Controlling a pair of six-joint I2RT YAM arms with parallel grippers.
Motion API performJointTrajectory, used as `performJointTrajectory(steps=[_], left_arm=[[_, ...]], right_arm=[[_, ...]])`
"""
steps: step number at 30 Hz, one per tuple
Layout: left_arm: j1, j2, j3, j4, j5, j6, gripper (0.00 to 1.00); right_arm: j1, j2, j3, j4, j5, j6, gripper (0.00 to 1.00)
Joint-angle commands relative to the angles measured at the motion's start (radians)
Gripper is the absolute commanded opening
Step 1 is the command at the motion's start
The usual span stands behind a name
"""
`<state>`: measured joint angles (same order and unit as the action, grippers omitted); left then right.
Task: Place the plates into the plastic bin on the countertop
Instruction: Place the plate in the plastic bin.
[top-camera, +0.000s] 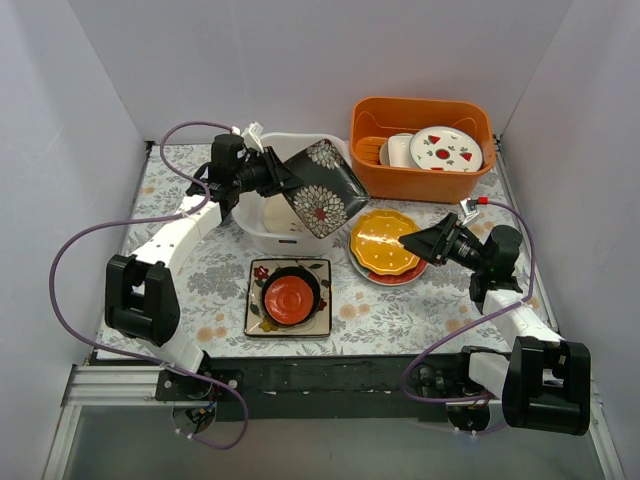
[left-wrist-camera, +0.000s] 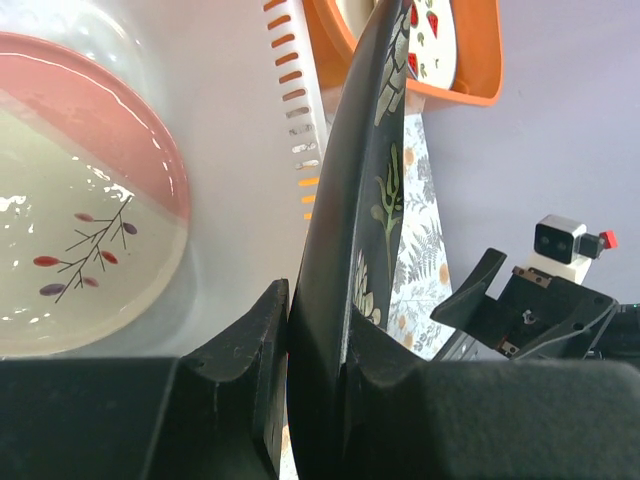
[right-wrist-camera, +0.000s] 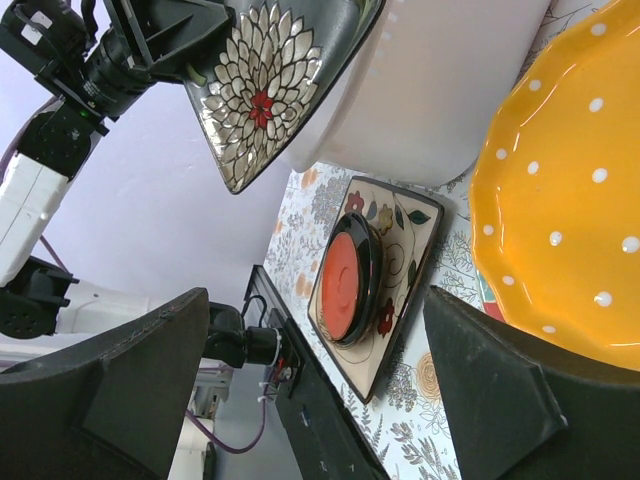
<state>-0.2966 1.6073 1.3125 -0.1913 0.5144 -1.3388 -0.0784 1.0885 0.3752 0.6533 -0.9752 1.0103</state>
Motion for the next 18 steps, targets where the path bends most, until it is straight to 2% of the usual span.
performJointTrajectory(steps=[1,18], left_arm=[[0.028,-0.145,-0.007,0.174,0.013,-0.072,0.00],[0.085,-0.185,-0.073,0.262,-0.088,-0.126,0.00]], right_arm=[[-0.006,0.005,-0.009,0.028,-0.017,-0.024,0.94],[-0.009,0.037,-0.004,0.037,-0.031,-0.032,0.94]])
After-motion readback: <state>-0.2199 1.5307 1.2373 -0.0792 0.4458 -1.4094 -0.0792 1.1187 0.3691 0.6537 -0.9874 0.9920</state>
